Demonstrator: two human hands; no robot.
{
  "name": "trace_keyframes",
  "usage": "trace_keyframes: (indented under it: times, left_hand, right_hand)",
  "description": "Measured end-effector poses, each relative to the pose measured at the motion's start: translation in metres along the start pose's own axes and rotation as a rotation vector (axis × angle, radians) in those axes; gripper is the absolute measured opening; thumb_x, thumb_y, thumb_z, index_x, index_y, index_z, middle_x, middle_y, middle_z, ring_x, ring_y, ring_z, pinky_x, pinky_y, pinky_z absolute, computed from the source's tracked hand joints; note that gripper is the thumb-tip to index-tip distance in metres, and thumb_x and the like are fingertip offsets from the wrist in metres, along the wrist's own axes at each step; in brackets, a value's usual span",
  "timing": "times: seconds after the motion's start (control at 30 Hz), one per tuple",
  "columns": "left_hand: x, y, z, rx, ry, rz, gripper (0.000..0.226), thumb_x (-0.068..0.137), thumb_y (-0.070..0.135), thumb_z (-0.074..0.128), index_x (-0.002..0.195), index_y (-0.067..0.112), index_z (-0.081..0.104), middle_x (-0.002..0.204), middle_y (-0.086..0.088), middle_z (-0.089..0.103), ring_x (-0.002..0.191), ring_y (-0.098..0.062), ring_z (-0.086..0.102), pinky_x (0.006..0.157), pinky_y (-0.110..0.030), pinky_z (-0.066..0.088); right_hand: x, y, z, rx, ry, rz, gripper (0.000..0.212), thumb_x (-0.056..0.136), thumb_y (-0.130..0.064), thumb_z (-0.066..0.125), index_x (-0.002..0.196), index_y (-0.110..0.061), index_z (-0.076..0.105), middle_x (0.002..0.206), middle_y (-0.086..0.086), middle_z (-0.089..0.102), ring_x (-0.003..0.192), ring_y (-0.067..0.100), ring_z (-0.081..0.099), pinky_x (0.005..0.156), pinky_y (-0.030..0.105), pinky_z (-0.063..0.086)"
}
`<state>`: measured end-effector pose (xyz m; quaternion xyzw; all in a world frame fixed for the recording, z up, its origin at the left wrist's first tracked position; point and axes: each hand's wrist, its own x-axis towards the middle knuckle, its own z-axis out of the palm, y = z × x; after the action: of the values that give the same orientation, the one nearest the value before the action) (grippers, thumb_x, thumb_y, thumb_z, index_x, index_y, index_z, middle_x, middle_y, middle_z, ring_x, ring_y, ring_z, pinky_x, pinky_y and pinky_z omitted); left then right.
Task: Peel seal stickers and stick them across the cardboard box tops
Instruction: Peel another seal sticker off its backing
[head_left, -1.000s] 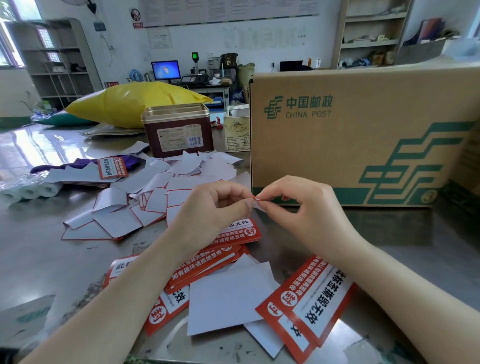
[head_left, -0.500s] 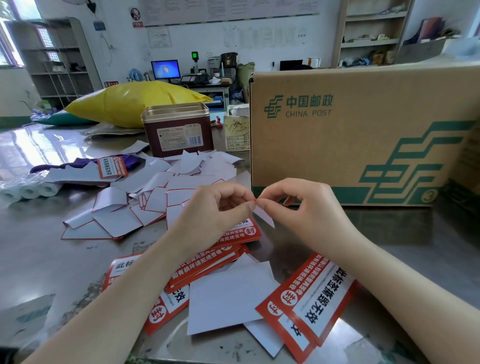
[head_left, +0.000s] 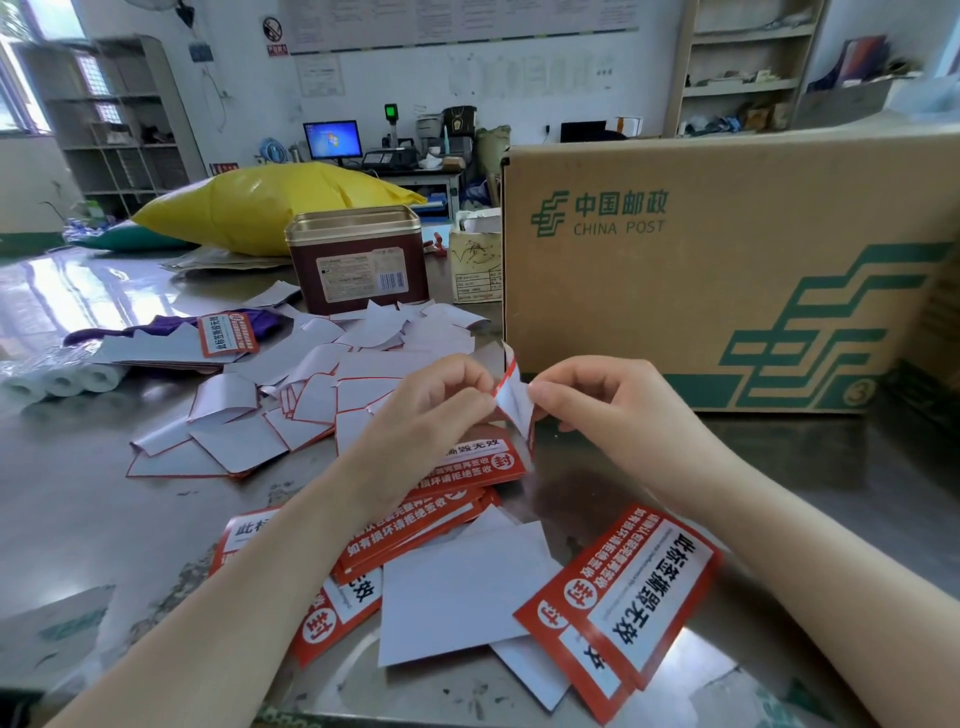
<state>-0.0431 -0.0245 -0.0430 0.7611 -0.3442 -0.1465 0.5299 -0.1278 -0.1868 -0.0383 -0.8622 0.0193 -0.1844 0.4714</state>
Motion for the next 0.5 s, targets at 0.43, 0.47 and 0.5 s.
trace_keyframes:
  times: [0.43,0.47,0.5]
  left_hand:
    - [-0.0005,0.0052,0.0048,0.055,0.094,0.025,0.015,0.087,0.032,0.059,0.092,0.019,0.061,0.092,-0.002,0.072,0.08,-0.024,0.071,0.08,-0.049,0.056]
    - [0.0002,0.0045,0.0052,0.047,0.108,0.019,0.014,0.087,0.031,0.06,0.092,0.018,0.06,0.091,-0.002,0.073,0.079,-0.024,0.071,0.079,-0.049,0.056]
    - [0.0015,0.0037,0.0055,0.046,0.122,0.013,0.014,0.087,0.031,0.061,0.092,0.017,0.06,0.09,-0.001,0.073,0.077,-0.024,0.071,0.079,-0.049,0.057]
  right_hand:
    - [-0.0012,-0.0034,0.0016,0.12,-0.017,0.055,0.02,0.09,-0.029,0.055,0.096,-0.017,0.07,0.09,-0.001,0.072,0.084,0.009,0.068,0.083,0.032,0.055]
    - [-0.0013,-0.0035,0.0016,0.131,-0.011,0.059,0.02,0.09,-0.029,0.055,0.095,-0.016,0.07,0.09,-0.001,0.072,0.084,0.009,0.068,0.083,0.034,0.055]
    - [-0.0016,-0.0041,0.0014,0.138,-0.005,0.06,0.02,0.09,-0.029,0.055,0.095,-0.016,0.069,0.09,-0.001,0.072,0.084,0.01,0.068,0.083,0.034,0.055]
